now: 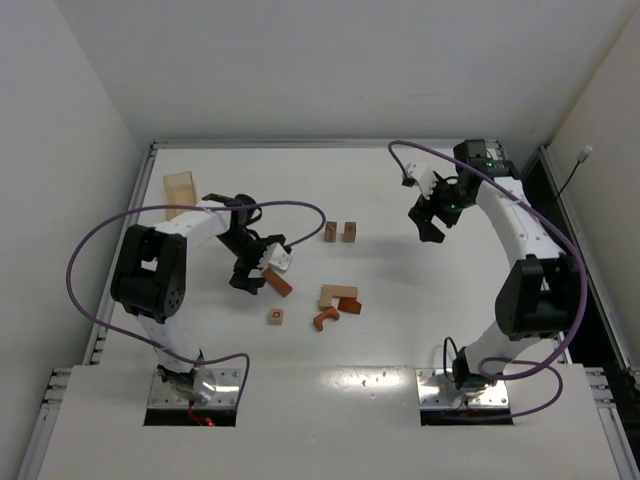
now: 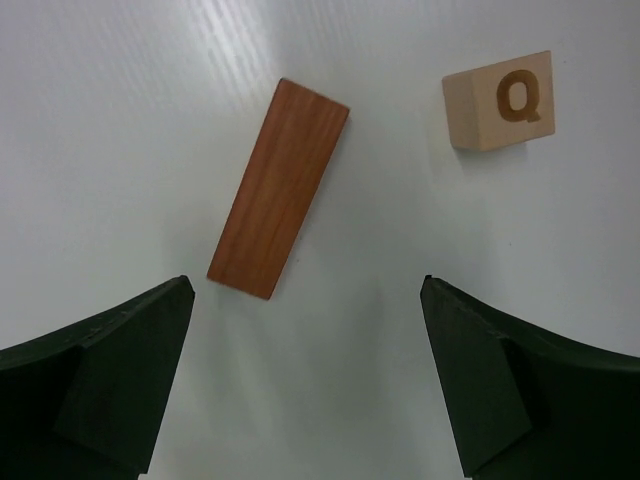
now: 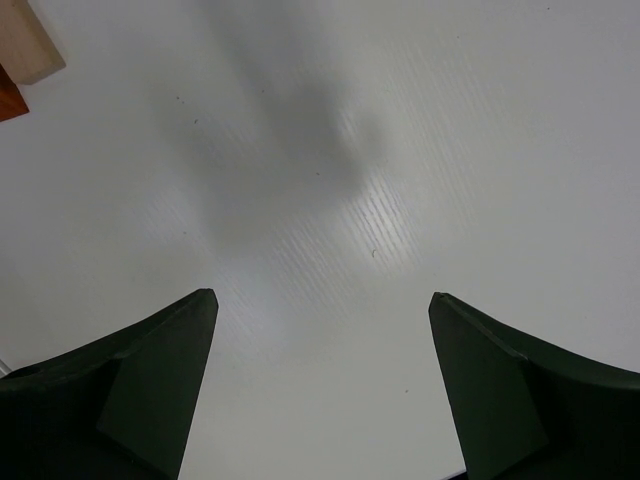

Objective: Build the wood block tower

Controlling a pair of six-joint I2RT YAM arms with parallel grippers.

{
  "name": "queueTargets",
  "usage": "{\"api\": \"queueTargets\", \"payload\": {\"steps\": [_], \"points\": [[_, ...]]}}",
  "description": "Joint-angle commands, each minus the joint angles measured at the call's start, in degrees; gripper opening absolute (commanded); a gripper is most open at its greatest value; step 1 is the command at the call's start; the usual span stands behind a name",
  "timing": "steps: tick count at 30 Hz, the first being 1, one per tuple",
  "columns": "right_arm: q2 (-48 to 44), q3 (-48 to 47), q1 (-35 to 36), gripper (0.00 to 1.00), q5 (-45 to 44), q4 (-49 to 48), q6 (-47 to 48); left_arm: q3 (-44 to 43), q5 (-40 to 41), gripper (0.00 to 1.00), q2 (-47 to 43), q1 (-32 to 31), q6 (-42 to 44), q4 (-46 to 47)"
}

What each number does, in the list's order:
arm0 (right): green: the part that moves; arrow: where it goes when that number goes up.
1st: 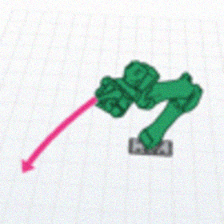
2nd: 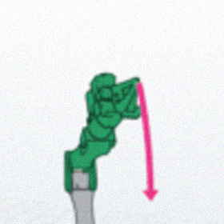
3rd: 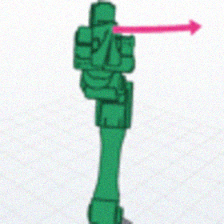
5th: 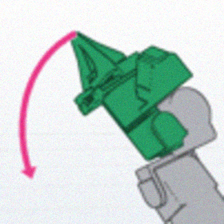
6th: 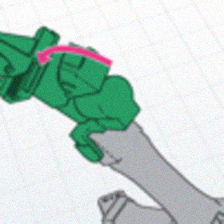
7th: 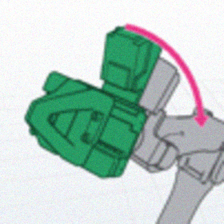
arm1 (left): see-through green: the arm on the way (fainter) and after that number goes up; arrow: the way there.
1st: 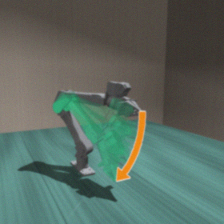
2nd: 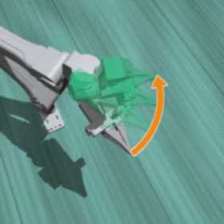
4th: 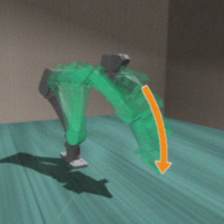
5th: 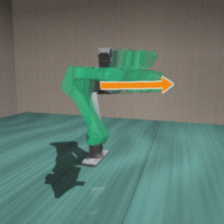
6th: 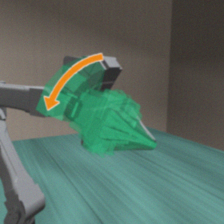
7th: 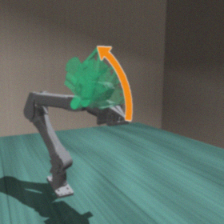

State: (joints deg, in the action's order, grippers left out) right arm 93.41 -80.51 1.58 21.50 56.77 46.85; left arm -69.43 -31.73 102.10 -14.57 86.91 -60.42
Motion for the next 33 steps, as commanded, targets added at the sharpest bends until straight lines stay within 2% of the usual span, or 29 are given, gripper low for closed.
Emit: {"api": "queueTargets", "payload": {"steps": [1,5,10,12,17,25,33], "points": [[-1.4,-0.3,-0.2,0.84,1.5,-1.7,-2.0,4.4,-4.2,0.94,-4.5,-1.9,7.7,7.2],[0.5,-1.9,-0.2,0.84,1.5,-0.5,-2.0,7.6,-4.2,0.89,-5.9,-4.4,7.7,12.3],[1.1,-2.5,-0.2,0.84,1.5,-0.5,-2.0,7.6,-4.7,0.77,-4.0,-5.5,3.5,15.7],[1.1,-2.5,-0.2,0.84,1.5,-0.5,-2.0,7.6,-4.7,0.68,-3.3,-5.5,3.0,16.4],[1.1,-2.5,-0.2,0.84,1.0,-0.5,-2.0,7.6,-2.9,0.59,-2.0,-6.0,4.7,14.9],[2.8,-4.6,-0.2,0.84,0.4,0.6,-1.5,8.1,-2.4,0.58,-1.5,-6.0,6.8,13.3],[3.4,-4.6,-0.2,0.84,0.9,1.1,-1.5,11.7,-0.5,0.55,-1.5,-6.0,7.3,16.9]]}}
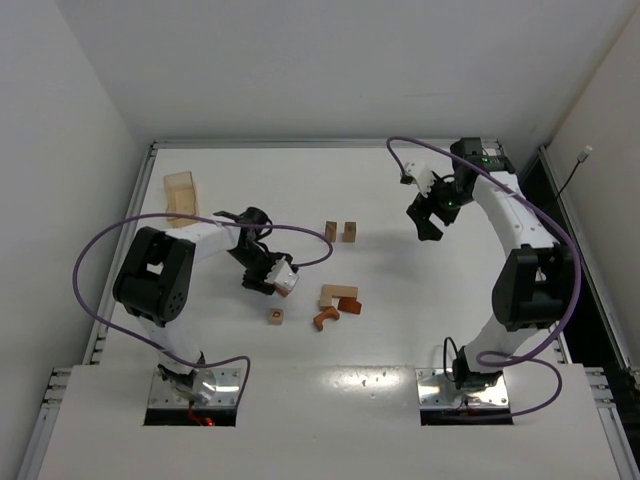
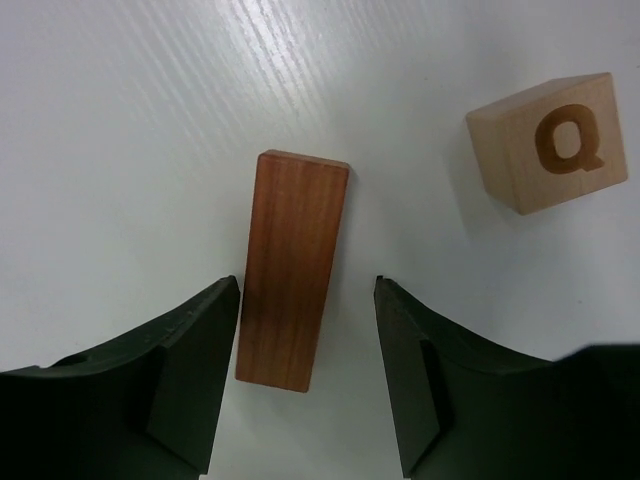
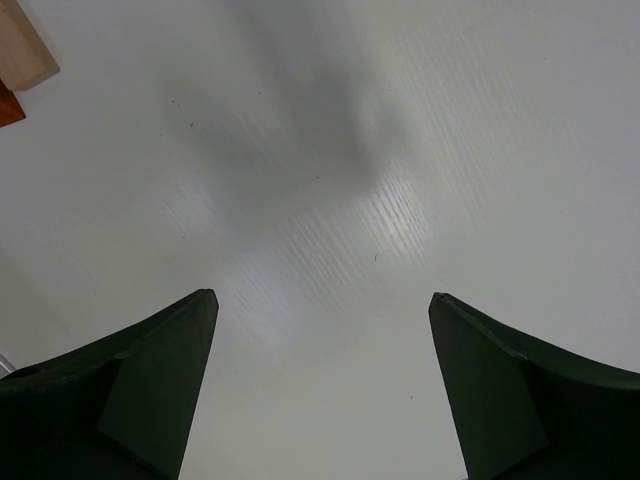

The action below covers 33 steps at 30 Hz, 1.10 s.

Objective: Build the wood block tower

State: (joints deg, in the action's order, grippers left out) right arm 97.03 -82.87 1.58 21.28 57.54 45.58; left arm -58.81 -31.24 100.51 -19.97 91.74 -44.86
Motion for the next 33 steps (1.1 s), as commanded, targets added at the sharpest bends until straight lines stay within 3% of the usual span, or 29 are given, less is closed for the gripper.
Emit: {"api": "queueTargets", "payload": {"steps": [1,3,6,7,10,18,22,25,33], "points": [[-0.3,-2.2,-0.2,0.84,1.1,0.4,-0.2,1.7,-0.5,0.53,0.1,-1.1,1.9,2.0],[-0.3,-2.2,-0.2,0.84,1.1,0.4,-0.2,2.2,-0.5,0.48,0.1,-1.1,0.0,4.2],[-0.3,-2.2,-0.2,0.84,1.1,0.4,-0.2,2.2,0.7,0.26,0.1,-1.7,-5.6,6.4],[-0.3,-2.2,-0.2,0.84,1.1,0.4,-0.2,1.7,2.1,0.12,0.1,-2.6,-8.1,7.3],[-0.3,-2.2,-0.2,0.84,3.8,0.4,-0.2,-0.9,2.6,0.00,0.7,-3.3,-14.6,6.6],[-2.6,-1.7,-0.2,0.84,6.9,-1.6,-5.5,-16.9,-3.4,0.00,2.4,-4.0,-34.7,-4.4],[-2.6,-2.2,-0.2,0.84,6.9,-1.6,-6.0,-38.2,-1.4,0.00,9.1,-7.7,-43.3,-15.1],[-2.6,-3.5,-0.2,0.84,6.9,-1.1,-6.0,-47.4,-0.1,0.00,10.9,-8.9,-51.5,-14.6],[-0.9,-5.2,-0.2,0.84,6.4,-0.6,-6.6,-60.0,9.3,0.04,16.9,-15.3,-58.6,-13.4]]}}
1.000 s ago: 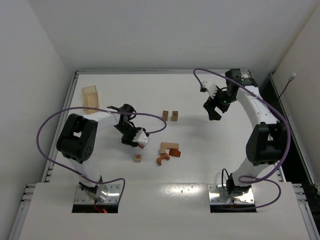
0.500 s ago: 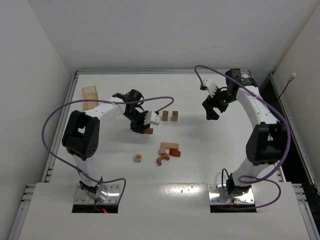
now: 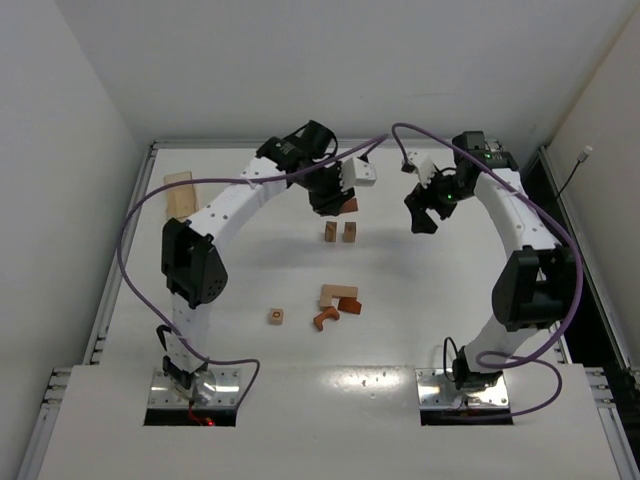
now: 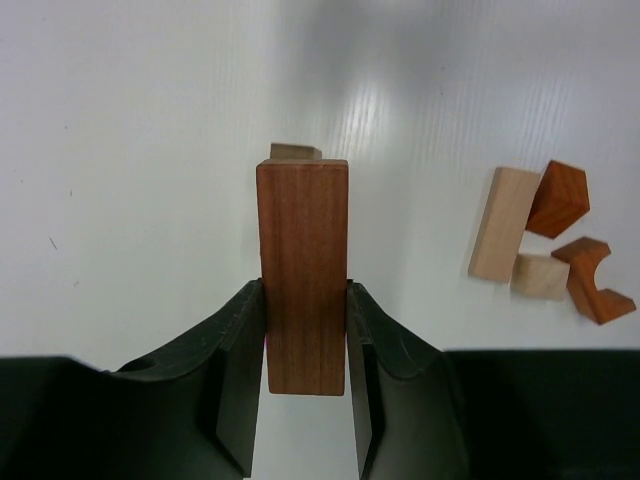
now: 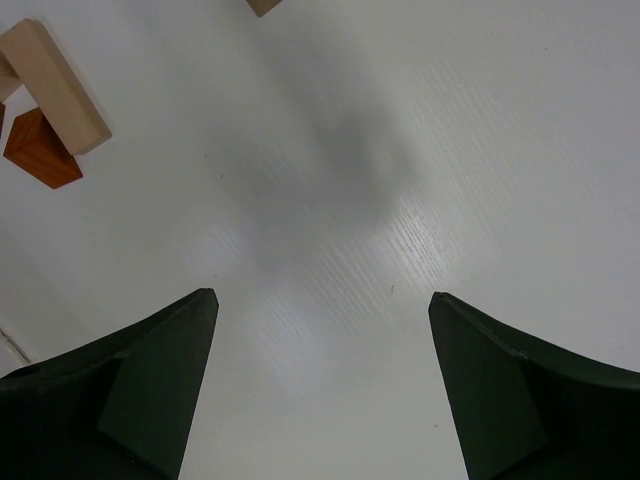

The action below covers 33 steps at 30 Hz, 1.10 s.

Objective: Build the wood block tower

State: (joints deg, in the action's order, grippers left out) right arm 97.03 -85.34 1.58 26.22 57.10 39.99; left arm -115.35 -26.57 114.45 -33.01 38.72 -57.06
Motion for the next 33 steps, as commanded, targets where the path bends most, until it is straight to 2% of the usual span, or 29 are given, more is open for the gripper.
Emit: {"api": "queueTargets", "payload": {"steps": [1,3,7,9,17,31,33], "points": [[-0.4,-2.7,-0.2,0.84,1.5,-0.1,-1.0,-4.3,5.1,0.05,3.8,-2.2,-5.6,-1.2],[0.4,-4.2,-0.2,0.84,0.8,-0.1,-1.5,-7.2,5.1,0.11,6.6,-3.5,-6.2,-2.0],[2.5,-5.5,-0.7,0.84,-1.6,0.4,-2.2,-12.3,5.9,0.11,11.4,-4.1,-6.7,-2.7],[2.5,-6.1,-1.5,0.84,-1.6,1.1,-2.2,-12.9,6.5,0.07,12.5,-4.1,-6.7,-2.7],[2.5,-6.6,-4.0,0.84,0.0,1.1,-2.7,-9.9,9.8,0.03,14.2,-4.1,-4.7,-1.0],[4.7,-8.3,-4.6,0.84,0.0,2.1,-2.7,-7.6,7.3,0.03,14.7,-2.9,0.4,0.2],[5.3,-8.3,-4.6,0.84,0.5,2.1,-2.7,-7.6,6.6,0.00,15.3,-2.4,1.1,0.2]]}}
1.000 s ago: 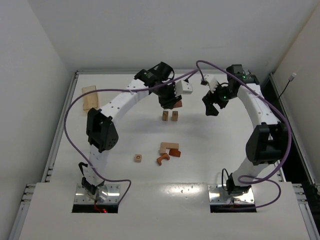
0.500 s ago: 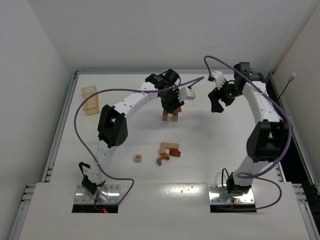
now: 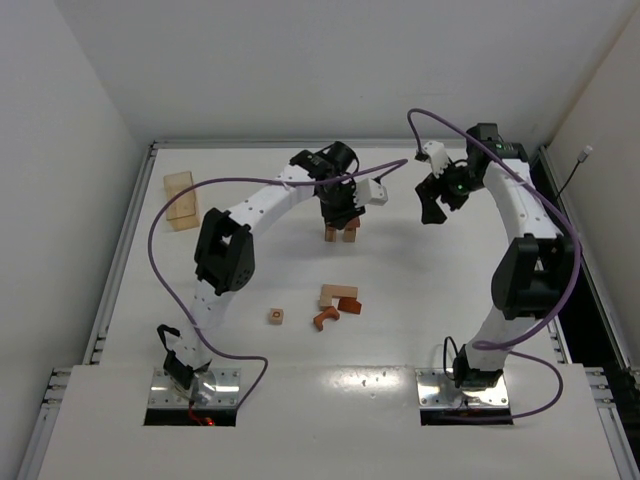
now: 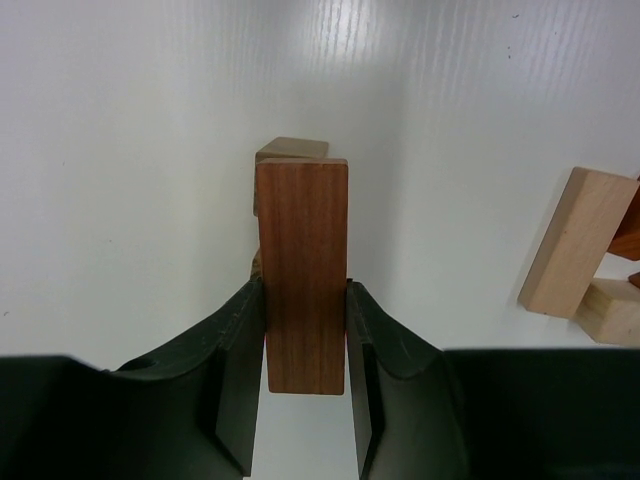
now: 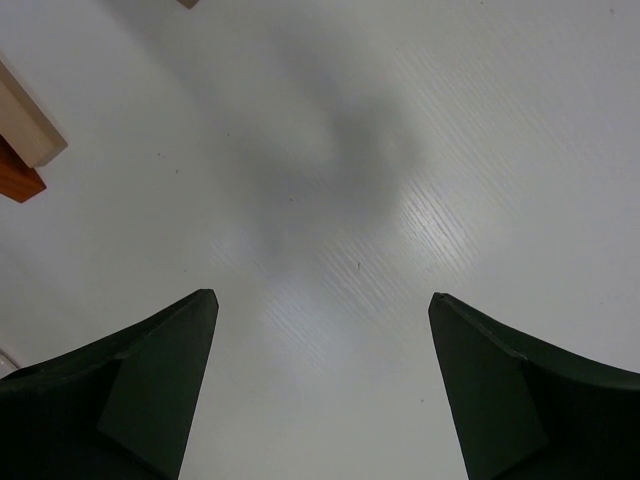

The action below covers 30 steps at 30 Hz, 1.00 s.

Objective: Build the wood block tower

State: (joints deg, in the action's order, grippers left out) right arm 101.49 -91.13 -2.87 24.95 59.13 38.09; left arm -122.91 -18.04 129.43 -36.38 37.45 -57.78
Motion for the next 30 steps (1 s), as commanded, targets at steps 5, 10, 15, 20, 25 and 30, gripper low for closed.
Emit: {"api": "queueTargets", "payload": {"steps": [5,10,15,20,25,30], "points": [[1.9,-2.5,0.4,0.84,1.8,0.6,-0.8,0.0,-4.1,0.00,0.3,1.6,6.0,-0.1],[2.4,-3.8,0.4,0.84,1.8,1.2,-0.8,-1.6,-5.4,0.00,2.1,2.7,7.3,-2.3],[2.4,-3.8,0.4,0.84,1.8,1.2,-0.8,-1.6,-6.0,0.00,2.1,3.2,7.3,-2.3],[3.4,-3.8,0.9,0.84,1.8,1.2,-0.8,-1.6,-6.0,0.00,2.7,3.2,7.3,-1.3],[3.4,-4.3,0.9,0.84,1.8,1.7,-0.8,-2.7,-6.5,0.00,2.7,3.2,6.8,-1.3],[4.0,-4.3,0.9,0.84,1.8,1.7,-0.8,-3.4,-6.5,0.00,3.2,3.2,6.8,-1.3]]}}
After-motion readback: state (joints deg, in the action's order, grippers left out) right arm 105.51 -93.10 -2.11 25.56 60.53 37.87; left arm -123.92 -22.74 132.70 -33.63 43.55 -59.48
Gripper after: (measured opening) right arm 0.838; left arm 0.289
